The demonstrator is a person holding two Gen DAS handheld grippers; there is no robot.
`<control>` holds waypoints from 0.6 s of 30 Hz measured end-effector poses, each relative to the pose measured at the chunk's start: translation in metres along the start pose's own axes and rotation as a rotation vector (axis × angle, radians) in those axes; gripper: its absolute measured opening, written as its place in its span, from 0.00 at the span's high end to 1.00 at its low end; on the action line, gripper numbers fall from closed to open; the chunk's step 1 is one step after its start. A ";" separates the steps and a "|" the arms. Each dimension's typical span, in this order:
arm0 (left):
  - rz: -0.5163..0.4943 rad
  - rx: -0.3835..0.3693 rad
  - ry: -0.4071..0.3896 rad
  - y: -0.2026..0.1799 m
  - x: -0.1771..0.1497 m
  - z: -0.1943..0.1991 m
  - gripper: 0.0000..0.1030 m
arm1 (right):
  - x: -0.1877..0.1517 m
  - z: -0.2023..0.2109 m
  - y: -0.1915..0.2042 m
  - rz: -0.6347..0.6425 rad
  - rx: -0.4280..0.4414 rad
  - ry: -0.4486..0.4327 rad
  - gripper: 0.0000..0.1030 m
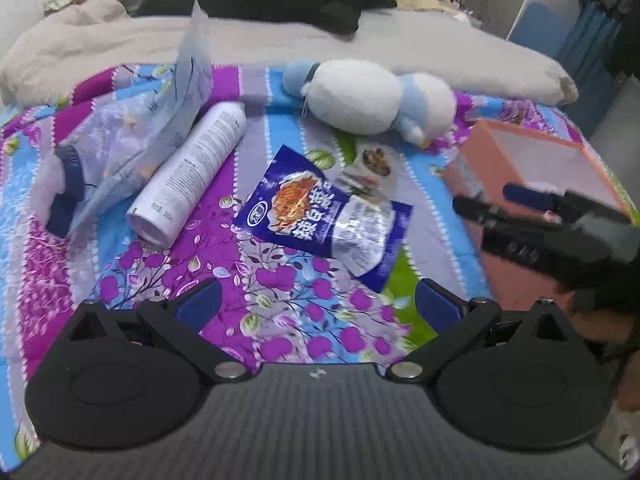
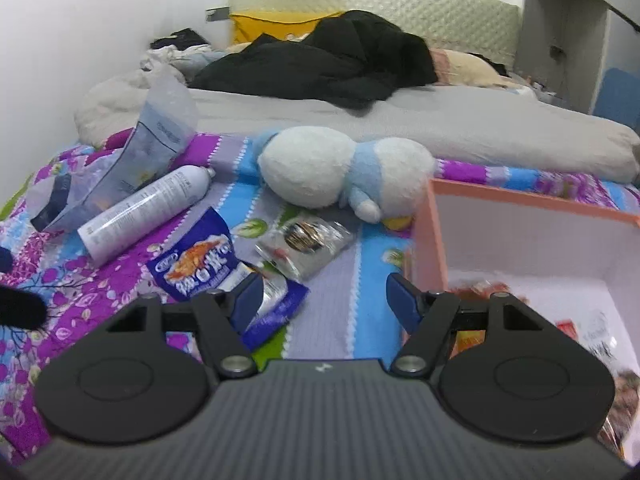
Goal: Organize snacks
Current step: 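Close left tool on the blue cabbage bag while right grips the clear dark-label bag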
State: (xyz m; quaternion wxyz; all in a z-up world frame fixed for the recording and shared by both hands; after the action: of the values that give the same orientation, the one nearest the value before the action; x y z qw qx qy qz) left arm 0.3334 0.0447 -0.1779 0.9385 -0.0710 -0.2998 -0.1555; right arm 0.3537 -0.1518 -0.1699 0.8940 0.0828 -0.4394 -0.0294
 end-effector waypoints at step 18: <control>-0.195 -0.136 -0.029 -0.011 0.021 -0.134 0.00 | 0.042 -0.133 0.000 -0.102 0.089 0.249 0.18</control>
State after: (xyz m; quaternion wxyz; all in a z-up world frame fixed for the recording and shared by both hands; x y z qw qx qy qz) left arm 0.4189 -0.0011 -0.2739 0.9076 -0.1069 -0.3076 -0.2651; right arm 0.4844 -0.1411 -0.2174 0.9343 0.1476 -0.3212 -0.0450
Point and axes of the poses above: each gripper's, at about its wrist camera, not at the fingertips, and z roughly against the way its jaws point, y to its left, x to its top, the point moved 5 cm from there along -z, roughly the way its jaws point, and after that the axes turned 13 degrees about -z, right-handed, at the moved point
